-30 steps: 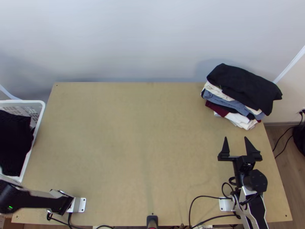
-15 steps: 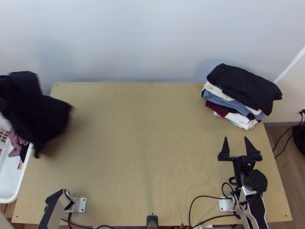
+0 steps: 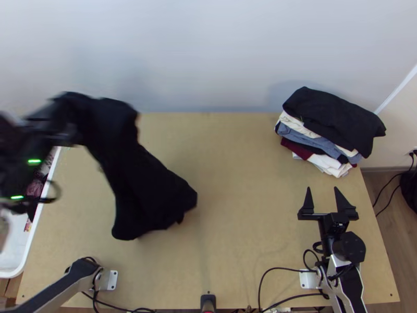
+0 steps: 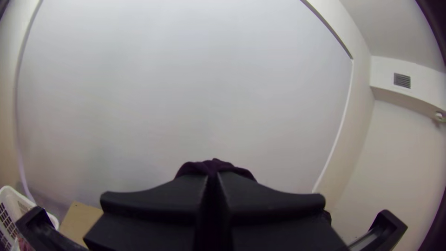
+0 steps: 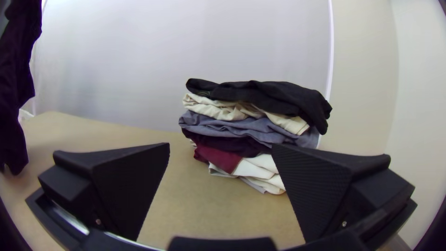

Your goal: Fold the t-shirt

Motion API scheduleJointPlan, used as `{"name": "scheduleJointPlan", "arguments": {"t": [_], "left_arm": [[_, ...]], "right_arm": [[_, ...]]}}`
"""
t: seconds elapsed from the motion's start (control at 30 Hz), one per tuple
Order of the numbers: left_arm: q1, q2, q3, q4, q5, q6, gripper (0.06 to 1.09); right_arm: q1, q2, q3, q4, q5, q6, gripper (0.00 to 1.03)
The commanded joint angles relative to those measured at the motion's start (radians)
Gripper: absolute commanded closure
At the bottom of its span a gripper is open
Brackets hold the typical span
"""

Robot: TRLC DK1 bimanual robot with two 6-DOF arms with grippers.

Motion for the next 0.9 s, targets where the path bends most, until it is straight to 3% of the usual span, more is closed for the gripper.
{"name": "scheduleJointPlan", "arguments": {"t": [0.0,0.2,0.33,0.7,0.87], "left_arm": [[-0.187,0.04,-0.057,0.087,-0.109,0.021,1.05],[-0.445,0.186,-0.117,0.242,-0.215,0.048,1.05],[-0.534,0.328,-0.072,0.332,-0.224,0.055,1.05],[-0.686,0.807,0.492,0.321,-0.233,0.05,1.05],[-0.704,0.89,0.715,0.305,-0.268,0.044,1.05]], "right_arm": [[-0.003,-0.004,-0.01,-0.007,0.003,-0.015,0.04],[-0.003,-0.004,-0.01,-0.007,0.003,-0.015,0.04],[-0.003,-0.004,-0.01,-0.008,0.003,-0.015,0.04],[-0.003,-0.004,-0.01,-0.008,0.003,-0.015,0.04],[-0.003,-0.004,-0.01,-0.007,0.003,-0.015,0.04]]}}
